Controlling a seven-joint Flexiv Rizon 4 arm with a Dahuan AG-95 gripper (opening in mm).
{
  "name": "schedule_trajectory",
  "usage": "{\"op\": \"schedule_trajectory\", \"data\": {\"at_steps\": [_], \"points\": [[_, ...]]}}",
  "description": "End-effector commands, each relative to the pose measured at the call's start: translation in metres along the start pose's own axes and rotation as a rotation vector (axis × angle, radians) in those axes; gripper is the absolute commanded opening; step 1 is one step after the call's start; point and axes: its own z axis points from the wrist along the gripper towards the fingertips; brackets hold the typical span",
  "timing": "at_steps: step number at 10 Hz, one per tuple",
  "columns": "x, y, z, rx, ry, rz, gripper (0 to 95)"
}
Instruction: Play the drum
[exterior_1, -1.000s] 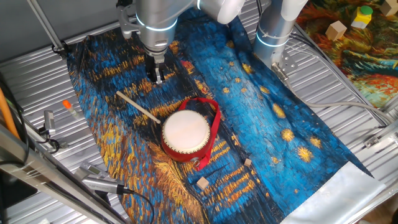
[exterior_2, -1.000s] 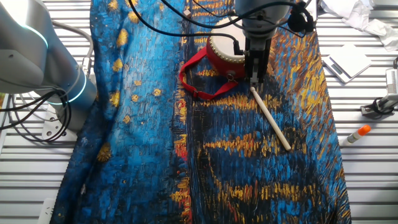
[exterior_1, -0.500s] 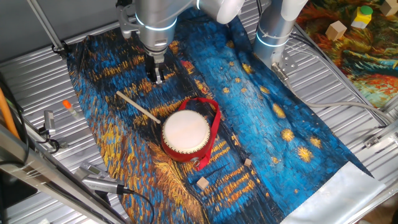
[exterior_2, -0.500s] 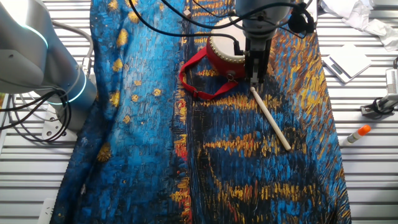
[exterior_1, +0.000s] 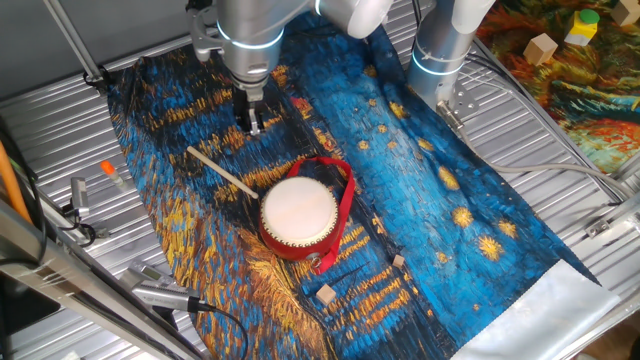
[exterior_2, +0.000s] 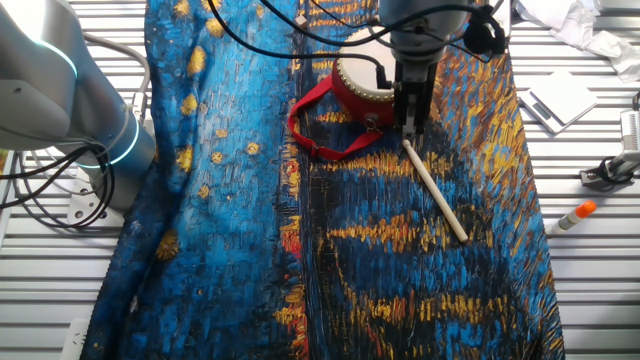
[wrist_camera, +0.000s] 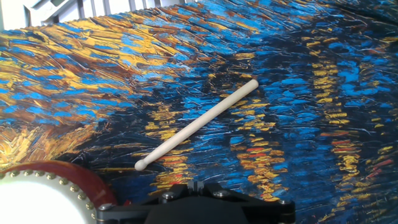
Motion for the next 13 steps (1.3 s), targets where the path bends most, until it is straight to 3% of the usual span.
{"op": "schedule_trajectory", "data": {"at_steps": [1,2,3,4,7,10,13], "points": [[0.000,-0.002,-0.001,-0.003,0.001,0.002,0.0],[0.000,-0.002,-0.001,-0.012,0.002,0.021,0.0],[-0.002,-0.007,-0.004,-0.096,0.018,0.044,0.0],[-0.005,-0.015,-0.007,-0.127,0.032,0.036,0.0],[-0.016,-0.033,-0.018,-0.115,0.078,0.000,0.0],[-0.040,-0.048,-0.025,-0.086,0.074,0.017,0.0],[-0.069,-0.061,-0.016,-0.066,0.072,0.051,0.0]]}}
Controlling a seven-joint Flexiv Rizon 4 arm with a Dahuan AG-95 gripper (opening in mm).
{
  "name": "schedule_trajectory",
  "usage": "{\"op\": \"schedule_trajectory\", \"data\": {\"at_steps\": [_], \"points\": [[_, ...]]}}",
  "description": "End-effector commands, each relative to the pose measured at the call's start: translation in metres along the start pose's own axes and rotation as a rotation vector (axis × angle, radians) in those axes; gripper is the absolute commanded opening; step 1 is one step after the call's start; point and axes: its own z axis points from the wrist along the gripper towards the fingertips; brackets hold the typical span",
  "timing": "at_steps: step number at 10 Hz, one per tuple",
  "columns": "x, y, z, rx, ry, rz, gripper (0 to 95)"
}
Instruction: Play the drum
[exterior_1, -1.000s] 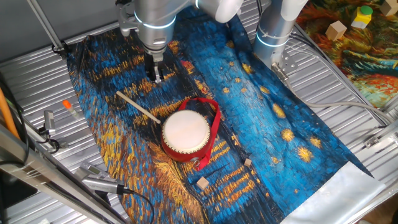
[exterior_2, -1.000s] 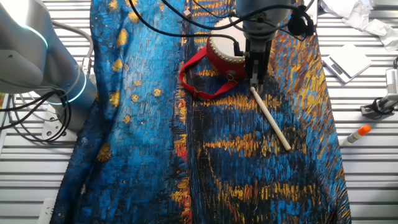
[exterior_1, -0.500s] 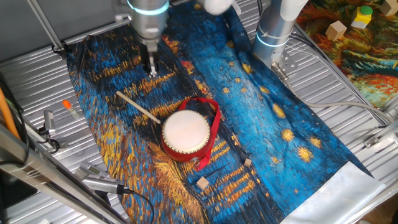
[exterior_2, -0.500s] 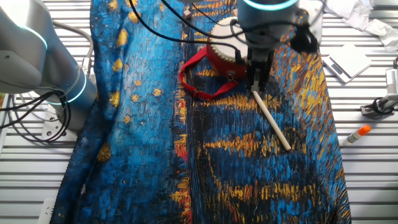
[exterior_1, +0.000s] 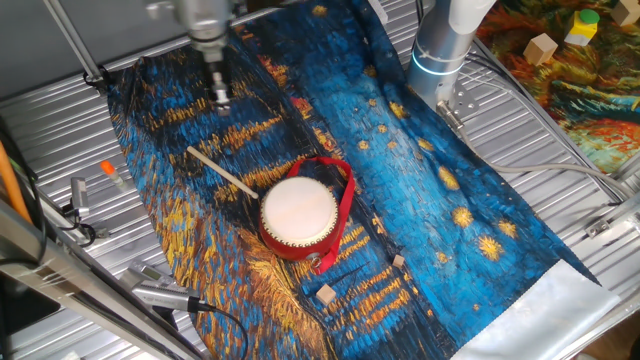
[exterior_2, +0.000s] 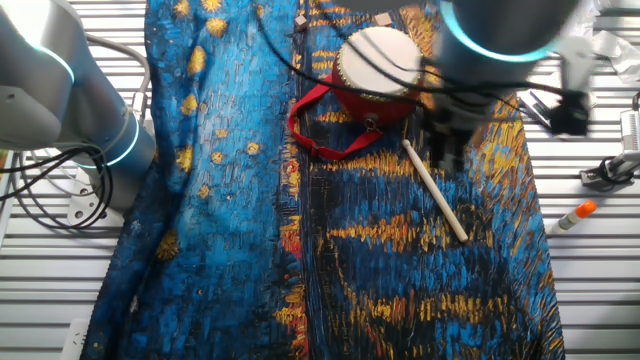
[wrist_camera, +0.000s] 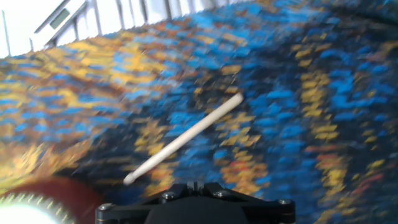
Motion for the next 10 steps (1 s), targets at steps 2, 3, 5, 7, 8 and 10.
{"op": "schedule_trajectory", "data": {"at_steps": [2,3,5,7,8,10], "points": [[-0.023,-0.009,0.013,0.058,-0.040,0.066,0.0],[-0.026,-0.010,0.025,0.058,-0.043,0.067,0.0],[-0.029,-0.013,0.048,0.056,-0.052,0.071,0.0],[-0.029,-0.013,0.063,0.053,-0.057,0.070,0.0],[-0.029,-0.013,0.068,0.051,-0.061,0.069,0.0],[-0.029,-0.013,0.071,0.052,-0.061,0.068,0.0]]}}
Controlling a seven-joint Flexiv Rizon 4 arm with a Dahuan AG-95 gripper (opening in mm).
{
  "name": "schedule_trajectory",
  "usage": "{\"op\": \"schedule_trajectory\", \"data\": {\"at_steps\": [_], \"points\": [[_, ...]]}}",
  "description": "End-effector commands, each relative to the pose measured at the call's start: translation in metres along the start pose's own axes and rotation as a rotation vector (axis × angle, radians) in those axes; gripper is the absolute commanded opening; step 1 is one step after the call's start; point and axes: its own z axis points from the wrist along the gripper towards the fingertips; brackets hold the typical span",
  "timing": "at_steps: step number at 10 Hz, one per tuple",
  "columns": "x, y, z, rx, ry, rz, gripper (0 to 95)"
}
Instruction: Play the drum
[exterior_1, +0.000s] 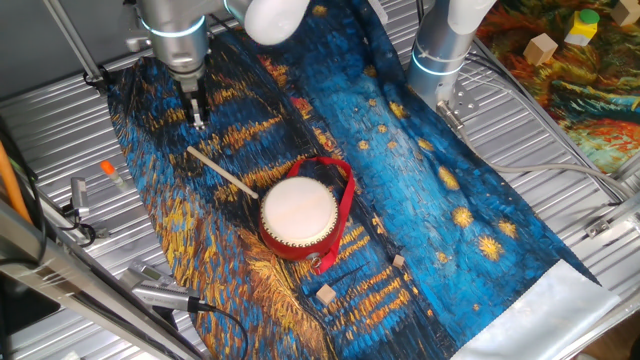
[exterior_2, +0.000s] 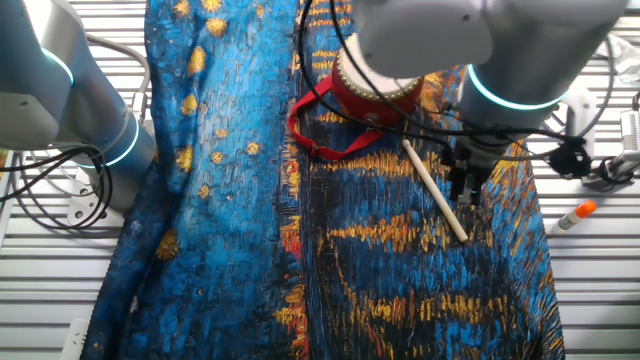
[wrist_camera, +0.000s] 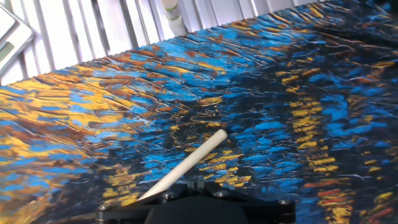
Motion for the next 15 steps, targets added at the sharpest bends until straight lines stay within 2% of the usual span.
{"op": "schedule_trajectory", "data": {"at_steps": [1,5,8,9,11,15], "points": [[0.001,0.000,-0.001,0.001,0.001,0.007,0.0],[0.001,0.000,-0.001,0.001,-0.013,-0.059,0.0],[0.003,0.000,0.002,-0.035,-0.003,-0.131,0.0],[0.004,0.000,0.004,-0.036,-0.003,-0.145,0.0],[0.000,0.003,0.013,-0.096,-0.009,-0.169,0.0],[-0.004,0.004,0.012,-0.090,0.005,-0.191,0.0]]}}
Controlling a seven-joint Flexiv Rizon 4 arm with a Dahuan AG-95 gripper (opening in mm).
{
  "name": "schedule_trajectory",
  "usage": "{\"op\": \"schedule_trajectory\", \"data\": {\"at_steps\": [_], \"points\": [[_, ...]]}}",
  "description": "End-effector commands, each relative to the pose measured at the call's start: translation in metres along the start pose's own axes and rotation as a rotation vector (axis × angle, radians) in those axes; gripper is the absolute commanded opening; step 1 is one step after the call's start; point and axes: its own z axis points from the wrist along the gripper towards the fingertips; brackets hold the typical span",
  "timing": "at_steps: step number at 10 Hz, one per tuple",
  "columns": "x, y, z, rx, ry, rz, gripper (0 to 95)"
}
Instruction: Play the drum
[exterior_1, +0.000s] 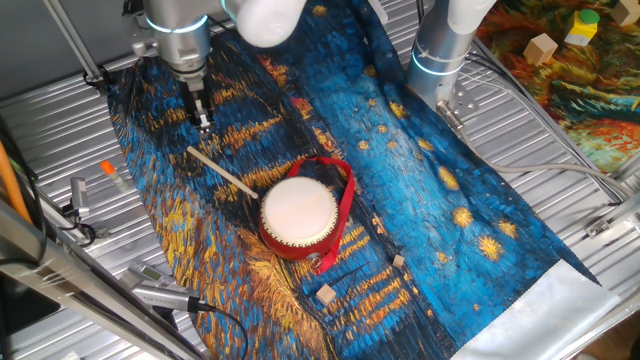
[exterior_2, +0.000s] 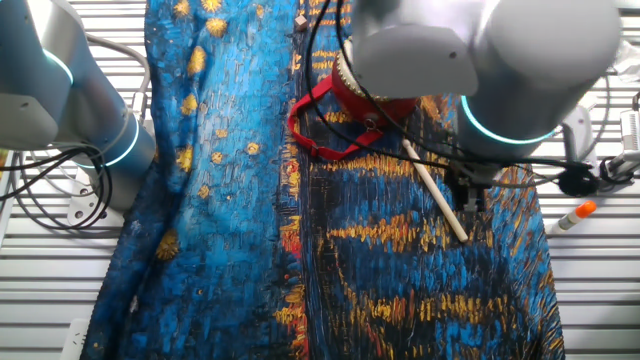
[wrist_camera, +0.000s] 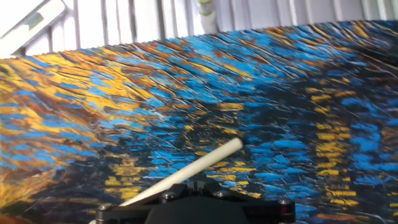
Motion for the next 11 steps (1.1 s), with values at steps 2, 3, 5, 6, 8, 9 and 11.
{"op": "schedule_trajectory", "data": {"at_steps": [2,3,5,6,8,9,11], "points": [[0.0004,-0.0001,0.0003,0.018,0.003,0.020,0.0],[0.0011,-0.0002,0.0000,0.018,0.002,0.018,0.0],[0.0020,-0.0003,0.0002,0.020,-0.003,0.029,0.0],[0.0020,-0.0003,0.0002,0.019,-0.003,0.027,0.0],[0.0020,-0.0003,0.0002,0.010,-0.021,0.020,0.0],[0.0020,-0.0003,0.0002,0.020,0.027,-0.004,0.0],[0.0020,-0.0003,0.0002,0.047,0.091,-0.023,0.0]]}}
